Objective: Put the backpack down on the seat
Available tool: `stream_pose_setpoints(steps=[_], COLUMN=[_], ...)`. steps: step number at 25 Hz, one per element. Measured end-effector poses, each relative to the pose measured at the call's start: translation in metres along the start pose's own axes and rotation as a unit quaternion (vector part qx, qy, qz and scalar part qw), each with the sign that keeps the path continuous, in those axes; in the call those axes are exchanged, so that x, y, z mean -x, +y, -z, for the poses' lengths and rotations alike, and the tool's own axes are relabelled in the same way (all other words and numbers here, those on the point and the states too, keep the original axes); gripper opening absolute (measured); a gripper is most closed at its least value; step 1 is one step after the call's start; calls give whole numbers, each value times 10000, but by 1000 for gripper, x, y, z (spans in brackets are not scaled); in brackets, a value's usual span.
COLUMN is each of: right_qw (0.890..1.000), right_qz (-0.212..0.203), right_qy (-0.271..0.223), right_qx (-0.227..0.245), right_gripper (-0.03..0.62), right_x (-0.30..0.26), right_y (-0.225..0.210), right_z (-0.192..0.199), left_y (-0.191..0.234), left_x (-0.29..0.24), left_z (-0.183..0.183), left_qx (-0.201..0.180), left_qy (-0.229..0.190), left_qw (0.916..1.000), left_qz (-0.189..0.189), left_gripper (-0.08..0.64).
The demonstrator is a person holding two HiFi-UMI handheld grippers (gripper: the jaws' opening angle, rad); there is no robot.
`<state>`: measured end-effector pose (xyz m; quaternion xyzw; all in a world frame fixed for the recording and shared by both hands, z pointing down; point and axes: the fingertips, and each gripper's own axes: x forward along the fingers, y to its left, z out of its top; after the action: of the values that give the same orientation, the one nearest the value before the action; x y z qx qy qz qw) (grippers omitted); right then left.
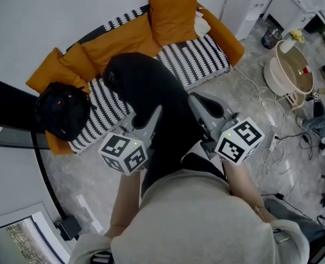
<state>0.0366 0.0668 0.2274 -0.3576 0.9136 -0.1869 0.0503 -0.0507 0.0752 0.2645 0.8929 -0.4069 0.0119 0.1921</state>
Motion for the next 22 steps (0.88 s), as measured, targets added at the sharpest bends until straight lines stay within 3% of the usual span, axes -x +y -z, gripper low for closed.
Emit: stream_pose_setpoints(steps=[11,22], right_qw=[9993,9982], right_qz=[313,566], right_qy=[-77,-85], right_qx=[-163,-155], right_gripper=[3,3], right_x=[-25,-122], right_y=[-67,-144], right_z=[-15,-53], left_y=[30,122], left_x=[-69,-159], left_z=[-15,-51], left_qx=[-55,-41], left_qy=[86,412], left_qw=[9997,9978], left_qz=[229,519], left_gripper=[15,15])
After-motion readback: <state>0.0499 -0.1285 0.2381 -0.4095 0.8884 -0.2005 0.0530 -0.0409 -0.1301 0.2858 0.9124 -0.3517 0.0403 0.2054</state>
